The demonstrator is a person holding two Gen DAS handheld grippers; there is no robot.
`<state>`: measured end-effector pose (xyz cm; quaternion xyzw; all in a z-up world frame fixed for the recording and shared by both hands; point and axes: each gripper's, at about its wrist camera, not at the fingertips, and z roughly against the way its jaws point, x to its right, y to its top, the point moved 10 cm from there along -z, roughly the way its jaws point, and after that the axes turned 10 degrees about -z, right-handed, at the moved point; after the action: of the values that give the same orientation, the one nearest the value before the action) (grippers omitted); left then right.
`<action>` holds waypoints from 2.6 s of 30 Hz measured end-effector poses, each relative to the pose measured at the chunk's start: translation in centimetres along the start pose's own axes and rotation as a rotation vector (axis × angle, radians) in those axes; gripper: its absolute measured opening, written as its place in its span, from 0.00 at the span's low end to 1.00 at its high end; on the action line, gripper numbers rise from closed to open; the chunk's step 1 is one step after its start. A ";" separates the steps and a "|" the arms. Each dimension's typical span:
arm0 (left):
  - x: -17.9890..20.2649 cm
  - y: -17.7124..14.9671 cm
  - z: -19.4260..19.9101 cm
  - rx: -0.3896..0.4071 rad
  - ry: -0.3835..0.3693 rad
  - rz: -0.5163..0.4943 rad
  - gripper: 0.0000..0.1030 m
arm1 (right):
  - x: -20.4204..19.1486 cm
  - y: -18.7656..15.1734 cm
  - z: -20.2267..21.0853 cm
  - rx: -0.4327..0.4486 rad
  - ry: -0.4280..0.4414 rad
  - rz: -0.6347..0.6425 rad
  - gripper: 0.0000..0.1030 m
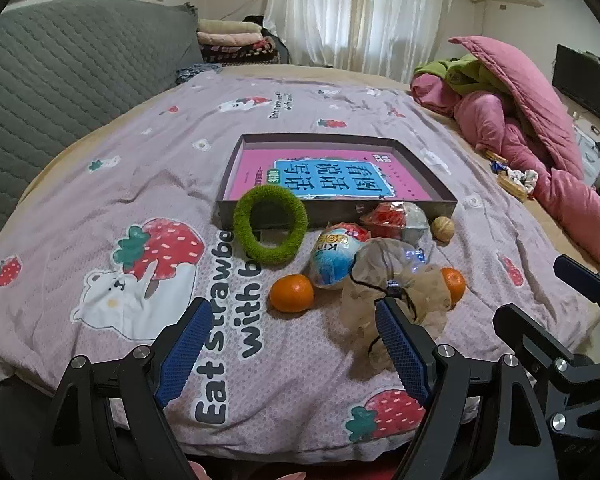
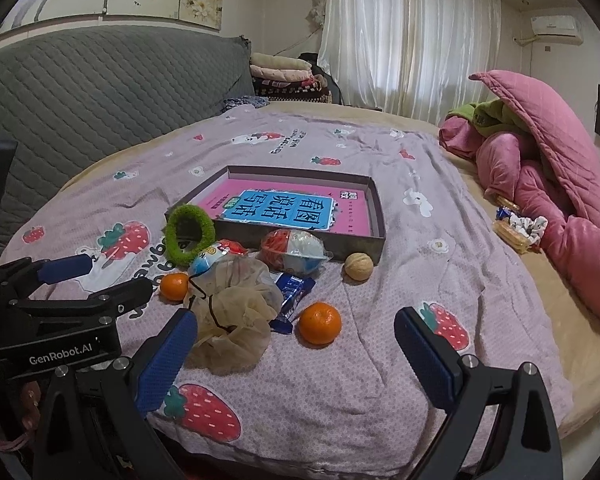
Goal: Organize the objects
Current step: 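Move both tools toward the scattered items in front of the tray, then grasp the orange with the right gripper while the left gripper grasps the other orange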
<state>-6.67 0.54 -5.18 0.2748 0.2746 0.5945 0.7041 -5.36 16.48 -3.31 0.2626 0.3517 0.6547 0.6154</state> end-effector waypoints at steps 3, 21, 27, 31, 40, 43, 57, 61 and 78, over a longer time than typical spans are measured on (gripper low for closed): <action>0.2 0.1 0.3 0.006 -0.004 -0.004 0.82 | 0.1 0.1 0.3 0.008 -0.013 0.008 0.96; 0.4 0.6 1.0 0.033 -0.011 -0.010 0.82 | 0.8 0.3 0.6 0.032 -0.020 -0.001 0.96; 0.2 -0.3 0.6 0.021 -0.027 -0.013 0.82 | 1.1 0.5 0.8 0.051 0.023 -0.045 0.96; -0.6 -0.4 0.1 0.024 -0.034 0.015 0.82 | 1.4 0.3 0.4 0.040 0.036 -0.072 0.97; -0.8 -1.9 -2.6 -0.055 -0.049 0.009 0.82 | 2.5 -1.1 -2.0 -0.023 0.020 -0.081 0.97; -0.7 -2.3 -3.5 -0.076 -0.055 0.012 0.82 | 2.7 -1.6 -2.8 -0.043 0.004 -0.069 0.97; -2.8 -2.7 -7.1 -0.109 -0.031 0.033 0.82 | 5.0 -3.6 -6.3 -0.123 -0.063 -0.082 0.90; -2.3 -2.6 -8.1 -0.121 -0.050 0.021 0.82 | 5.4 -4.1 -7.4 -0.147 -0.065 -0.088 0.86; -0.6 -1.6 -10.5 -0.124 -0.099 -0.022 0.56 | 4.1 -4.0 -10.6 -0.199 -0.016 -0.010 0.66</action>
<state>-13.13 0.34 -13.58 0.2568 0.2052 0.5883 0.7388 -11.52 19.08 -13.32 0.2034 0.2812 0.6813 0.6445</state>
